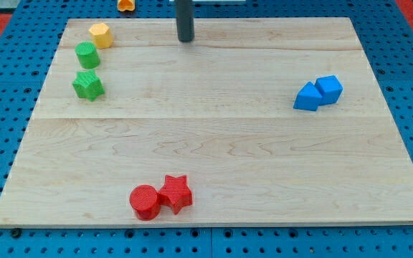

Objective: Move the red blocks below the green star

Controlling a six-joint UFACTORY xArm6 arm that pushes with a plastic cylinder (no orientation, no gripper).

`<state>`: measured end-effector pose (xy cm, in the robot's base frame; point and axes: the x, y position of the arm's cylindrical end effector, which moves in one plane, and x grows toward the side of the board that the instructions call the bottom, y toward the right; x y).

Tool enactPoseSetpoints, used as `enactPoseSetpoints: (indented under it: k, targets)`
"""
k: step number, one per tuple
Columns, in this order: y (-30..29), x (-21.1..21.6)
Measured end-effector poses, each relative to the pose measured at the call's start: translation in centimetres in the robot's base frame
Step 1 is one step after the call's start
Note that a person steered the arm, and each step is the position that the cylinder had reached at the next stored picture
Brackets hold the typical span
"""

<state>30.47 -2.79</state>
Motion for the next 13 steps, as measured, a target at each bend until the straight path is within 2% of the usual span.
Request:
enactPoseSetpoints:
  k: [2, 3, 4, 7, 8, 9, 10, 11, 12, 13]
  targets:
    - [3.7, 15.0]
    - [13.4, 20.0]
    - [14.6, 27.1]
    - [17.5, 28.4]
    - [16.3, 31.2]
    - [15.8, 31.4]
    - [14.1, 31.3]
    - [5.3, 31.3]
    - [1.6, 30.2]
    - [-0.8, 24.3]
